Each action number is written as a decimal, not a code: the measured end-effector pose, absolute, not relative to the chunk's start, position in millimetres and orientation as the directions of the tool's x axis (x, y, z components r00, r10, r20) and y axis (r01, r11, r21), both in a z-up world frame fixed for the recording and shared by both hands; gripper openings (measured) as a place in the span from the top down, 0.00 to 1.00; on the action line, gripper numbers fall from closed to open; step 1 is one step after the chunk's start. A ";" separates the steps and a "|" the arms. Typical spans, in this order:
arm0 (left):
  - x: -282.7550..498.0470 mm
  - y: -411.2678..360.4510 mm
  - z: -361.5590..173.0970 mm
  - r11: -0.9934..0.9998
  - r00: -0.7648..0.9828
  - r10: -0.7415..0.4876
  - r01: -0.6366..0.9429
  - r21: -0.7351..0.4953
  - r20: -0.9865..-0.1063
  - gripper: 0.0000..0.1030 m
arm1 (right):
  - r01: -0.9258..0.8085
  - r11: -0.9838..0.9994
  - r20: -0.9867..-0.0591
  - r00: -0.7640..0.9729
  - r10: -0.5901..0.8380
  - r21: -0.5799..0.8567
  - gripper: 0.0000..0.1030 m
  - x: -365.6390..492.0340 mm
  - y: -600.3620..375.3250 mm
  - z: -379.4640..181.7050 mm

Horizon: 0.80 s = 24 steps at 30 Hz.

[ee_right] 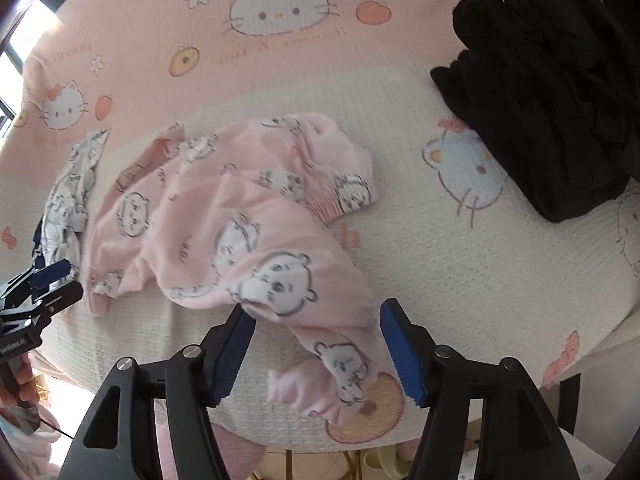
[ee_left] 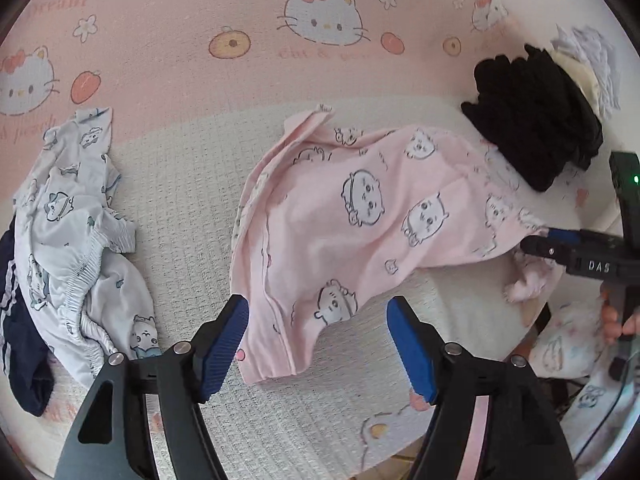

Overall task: Fold clothes
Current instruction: 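Open both grippers and release the straightened pink top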

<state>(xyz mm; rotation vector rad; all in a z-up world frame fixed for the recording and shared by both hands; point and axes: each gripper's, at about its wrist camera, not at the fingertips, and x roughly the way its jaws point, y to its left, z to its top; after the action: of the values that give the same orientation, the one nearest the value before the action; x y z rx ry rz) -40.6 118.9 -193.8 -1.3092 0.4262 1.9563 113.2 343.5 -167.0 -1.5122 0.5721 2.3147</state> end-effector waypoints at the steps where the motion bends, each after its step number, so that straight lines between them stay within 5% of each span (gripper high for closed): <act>1: -40.4 119.1 -191.6 -0.679 -0.209 0.399 -0.721 -0.135 -0.893 0.32 | -0.463 -0.870 -0.915 -0.401 0.038 0.167 0.38 111.8 343.9 -165.4; 13: -58.9 138.8 -177.6 -0.689 -0.237 0.414 -0.712 -0.133 -0.879 0.32 | -0.484 -0.784 -0.834 -0.547 -0.075 0.388 0.31 104.3 372.2 -142.5; 24: -97.4 190.4 -181.9 -0.675 -0.234 0.419 -0.727 -0.129 -0.877 0.32 | -0.552 -0.702 -0.847 -0.513 -0.138 0.449 0.28 84.3 402.1 -162.9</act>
<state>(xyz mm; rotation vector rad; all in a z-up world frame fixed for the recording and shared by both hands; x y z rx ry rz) -97.4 190.4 -181.9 -1.2675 0.3983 1.9738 84.3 402.1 -162.9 -1.3816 1.0541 2.2955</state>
